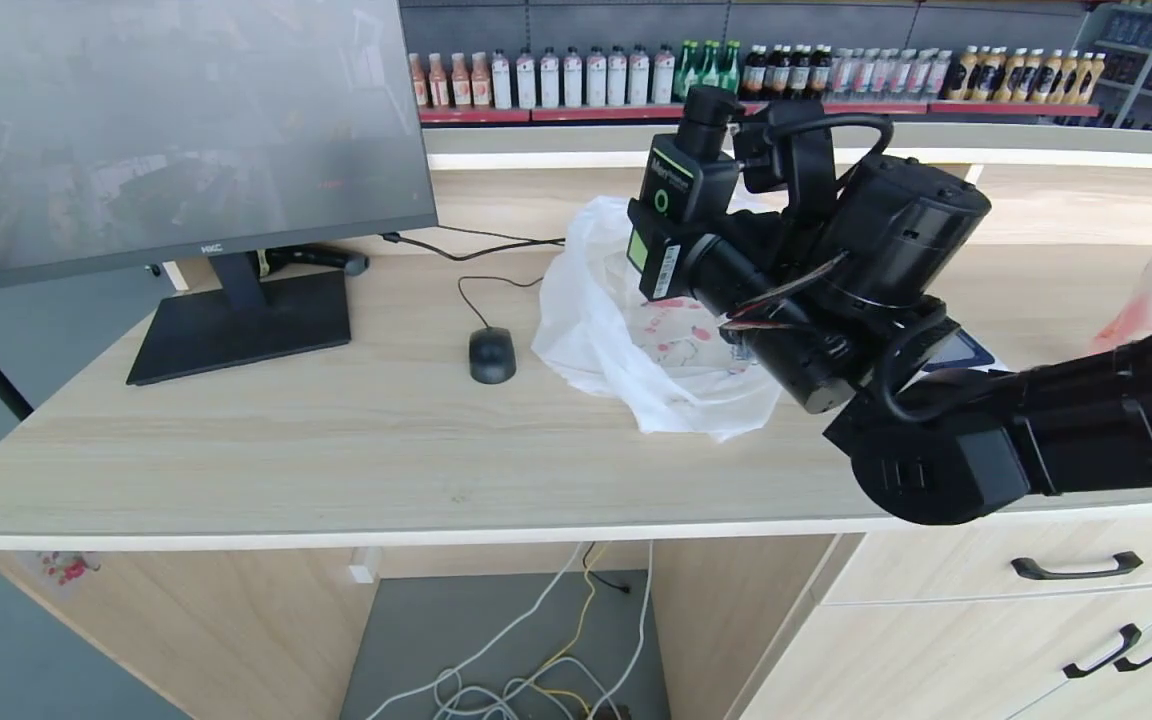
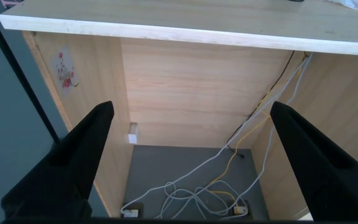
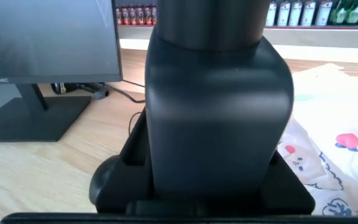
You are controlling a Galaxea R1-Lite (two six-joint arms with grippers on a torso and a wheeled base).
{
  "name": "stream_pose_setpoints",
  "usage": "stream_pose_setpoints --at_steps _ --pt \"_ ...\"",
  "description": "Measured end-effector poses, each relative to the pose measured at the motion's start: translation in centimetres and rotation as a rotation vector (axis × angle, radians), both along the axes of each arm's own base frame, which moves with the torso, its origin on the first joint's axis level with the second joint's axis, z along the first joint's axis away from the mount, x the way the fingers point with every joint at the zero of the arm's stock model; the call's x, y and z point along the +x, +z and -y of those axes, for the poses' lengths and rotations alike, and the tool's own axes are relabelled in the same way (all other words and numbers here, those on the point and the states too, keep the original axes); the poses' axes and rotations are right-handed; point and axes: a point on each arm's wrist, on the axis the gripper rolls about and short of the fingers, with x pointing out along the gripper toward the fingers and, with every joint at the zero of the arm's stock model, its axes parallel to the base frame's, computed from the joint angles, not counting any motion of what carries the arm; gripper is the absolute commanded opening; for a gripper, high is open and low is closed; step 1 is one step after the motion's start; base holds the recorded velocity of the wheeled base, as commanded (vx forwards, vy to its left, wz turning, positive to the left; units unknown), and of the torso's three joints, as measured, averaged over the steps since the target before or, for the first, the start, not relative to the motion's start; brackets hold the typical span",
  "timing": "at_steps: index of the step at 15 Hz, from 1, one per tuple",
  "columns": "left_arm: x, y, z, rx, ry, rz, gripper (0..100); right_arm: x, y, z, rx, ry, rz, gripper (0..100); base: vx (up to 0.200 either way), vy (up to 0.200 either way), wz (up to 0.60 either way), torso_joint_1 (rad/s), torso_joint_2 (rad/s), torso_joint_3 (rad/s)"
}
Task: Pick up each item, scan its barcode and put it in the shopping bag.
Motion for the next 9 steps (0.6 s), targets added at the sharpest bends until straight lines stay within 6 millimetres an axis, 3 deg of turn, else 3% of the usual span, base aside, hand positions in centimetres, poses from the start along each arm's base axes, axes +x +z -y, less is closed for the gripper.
stream_pose_setpoints --at_steps 9 --pt "0.0 0.0 0.0 0.000 0.000 0.000 100 6.1 -3.3 -1.1 0.029 -0.044 -0.014 0 0.000 0.000 0.00 0.000 0.00 0.000"
